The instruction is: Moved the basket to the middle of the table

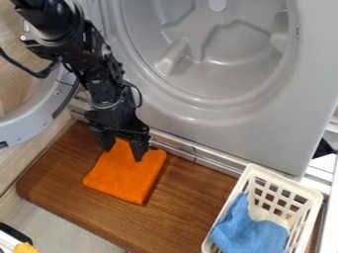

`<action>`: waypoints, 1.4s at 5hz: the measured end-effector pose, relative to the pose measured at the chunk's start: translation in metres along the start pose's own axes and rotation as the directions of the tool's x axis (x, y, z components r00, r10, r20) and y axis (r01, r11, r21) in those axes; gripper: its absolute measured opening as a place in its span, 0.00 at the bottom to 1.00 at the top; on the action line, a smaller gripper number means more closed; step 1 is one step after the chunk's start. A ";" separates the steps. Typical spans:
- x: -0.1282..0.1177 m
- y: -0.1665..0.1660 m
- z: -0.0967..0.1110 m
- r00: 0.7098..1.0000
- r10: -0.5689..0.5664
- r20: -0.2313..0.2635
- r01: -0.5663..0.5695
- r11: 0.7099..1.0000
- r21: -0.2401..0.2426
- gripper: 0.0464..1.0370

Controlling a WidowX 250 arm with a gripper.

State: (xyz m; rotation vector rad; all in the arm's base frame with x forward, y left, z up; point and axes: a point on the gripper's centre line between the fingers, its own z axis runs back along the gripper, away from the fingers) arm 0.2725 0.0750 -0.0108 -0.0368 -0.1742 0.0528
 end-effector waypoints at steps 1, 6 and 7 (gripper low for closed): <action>-0.005 -0.002 -0.006 1.000 0.004 -0.027 -0.004 1.000 -0.007 0.96; -0.009 -0.232 0.002 0.763 -0.646 -0.019 0.639 0.758 -0.131 0.96; -0.010 -0.265 -0.001 0.707 -0.708 -0.005 0.701 0.701 -0.134 0.96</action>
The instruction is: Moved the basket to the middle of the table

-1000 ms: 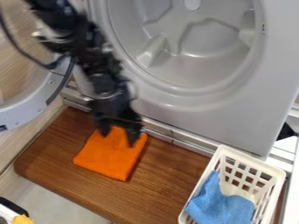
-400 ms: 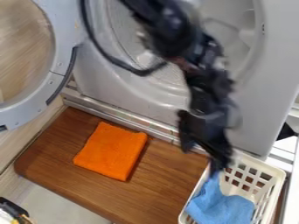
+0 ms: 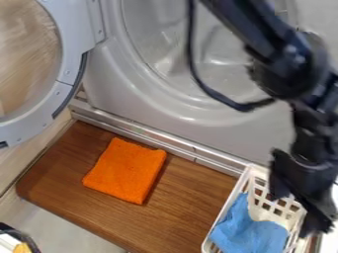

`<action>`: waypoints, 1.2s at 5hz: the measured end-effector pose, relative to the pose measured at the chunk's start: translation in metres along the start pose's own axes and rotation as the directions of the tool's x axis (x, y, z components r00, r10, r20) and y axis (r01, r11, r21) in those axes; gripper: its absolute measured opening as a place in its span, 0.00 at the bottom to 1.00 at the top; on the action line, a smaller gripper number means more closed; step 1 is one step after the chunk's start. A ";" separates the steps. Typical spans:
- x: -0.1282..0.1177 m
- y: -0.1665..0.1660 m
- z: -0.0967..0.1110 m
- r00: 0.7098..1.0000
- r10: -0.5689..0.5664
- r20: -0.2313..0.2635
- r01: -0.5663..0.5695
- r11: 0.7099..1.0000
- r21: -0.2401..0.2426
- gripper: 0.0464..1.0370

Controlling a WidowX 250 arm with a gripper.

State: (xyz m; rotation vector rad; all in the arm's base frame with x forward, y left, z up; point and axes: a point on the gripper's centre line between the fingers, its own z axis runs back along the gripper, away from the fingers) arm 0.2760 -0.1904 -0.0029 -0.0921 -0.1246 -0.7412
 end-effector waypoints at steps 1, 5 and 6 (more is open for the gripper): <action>0.000 -0.008 -0.008 0.999 -0.028 -0.034 0.028 1.000 0.001 0.96; -0.033 0.004 0.018 1.000 0.023 -0.002 -0.022 0.999 0.023 0.96; -0.052 0.005 0.021 0.996 0.075 -0.038 -0.073 0.997 0.033 0.96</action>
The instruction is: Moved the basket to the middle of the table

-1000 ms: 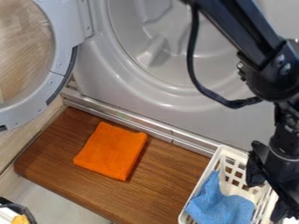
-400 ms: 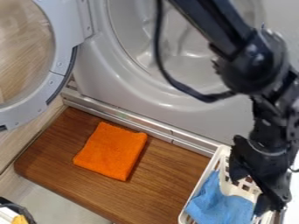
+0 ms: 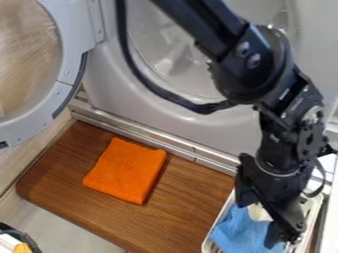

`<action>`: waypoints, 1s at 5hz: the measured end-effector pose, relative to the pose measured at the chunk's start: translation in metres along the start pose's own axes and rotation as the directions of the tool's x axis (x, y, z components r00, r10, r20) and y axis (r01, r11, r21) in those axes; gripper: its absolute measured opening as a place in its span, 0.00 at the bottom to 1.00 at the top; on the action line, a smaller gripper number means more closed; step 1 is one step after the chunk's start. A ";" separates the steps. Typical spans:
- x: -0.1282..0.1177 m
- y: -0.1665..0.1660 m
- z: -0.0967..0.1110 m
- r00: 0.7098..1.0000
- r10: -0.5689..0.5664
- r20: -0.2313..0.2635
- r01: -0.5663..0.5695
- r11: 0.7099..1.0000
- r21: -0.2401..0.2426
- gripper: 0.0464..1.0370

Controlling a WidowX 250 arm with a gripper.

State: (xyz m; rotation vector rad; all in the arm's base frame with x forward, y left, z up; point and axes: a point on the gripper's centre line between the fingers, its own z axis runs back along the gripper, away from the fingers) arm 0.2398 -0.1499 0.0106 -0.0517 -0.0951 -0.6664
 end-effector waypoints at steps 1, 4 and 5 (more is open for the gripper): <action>-0.013 0.004 -0.004 0.998 0.042 -0.040 -0.042 0.999 0.011 0.96; -0.042 0.026 -0.013 0.975 0.206 -0.083 -0.201 0.977 0.067 0.96; -0.045 0.030 -0.024 0.967 0.227 -0.116 -0.222 0.974 0.053 0.96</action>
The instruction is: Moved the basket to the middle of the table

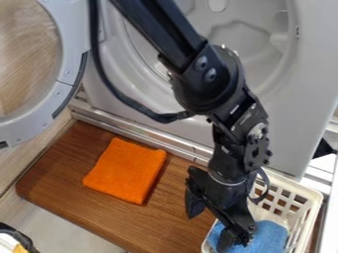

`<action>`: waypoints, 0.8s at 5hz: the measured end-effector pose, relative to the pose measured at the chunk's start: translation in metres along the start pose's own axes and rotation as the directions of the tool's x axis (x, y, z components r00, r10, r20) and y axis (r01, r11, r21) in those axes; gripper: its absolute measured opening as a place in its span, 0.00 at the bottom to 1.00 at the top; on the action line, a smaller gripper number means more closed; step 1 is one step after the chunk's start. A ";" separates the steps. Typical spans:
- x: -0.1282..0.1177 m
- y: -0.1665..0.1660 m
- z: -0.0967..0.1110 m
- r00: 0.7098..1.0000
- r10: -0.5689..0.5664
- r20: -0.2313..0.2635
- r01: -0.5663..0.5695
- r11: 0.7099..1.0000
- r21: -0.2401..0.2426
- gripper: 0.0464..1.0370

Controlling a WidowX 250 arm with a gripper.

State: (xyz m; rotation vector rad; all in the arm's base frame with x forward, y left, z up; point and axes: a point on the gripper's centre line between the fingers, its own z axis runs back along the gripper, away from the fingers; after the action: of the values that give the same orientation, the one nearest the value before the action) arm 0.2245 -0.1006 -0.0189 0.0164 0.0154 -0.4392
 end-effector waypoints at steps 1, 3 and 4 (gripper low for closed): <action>0.003 -0.002 -0.007 1.000 0.004 -0.014 -0.004 1.000 -0.015 0.90; 0.014 -0.009 -0.011 1.000 -0.015 -0.018 0.015 1.000 -0.013 0.32; 0.016 -0.011 -0.010 1.000 -0.022 -0.018 0.021 1.000 -0.008 0.17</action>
State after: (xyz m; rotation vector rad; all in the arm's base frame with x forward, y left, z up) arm 0.2342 -0.1168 -0.0289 0.0123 0.0352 -0.4605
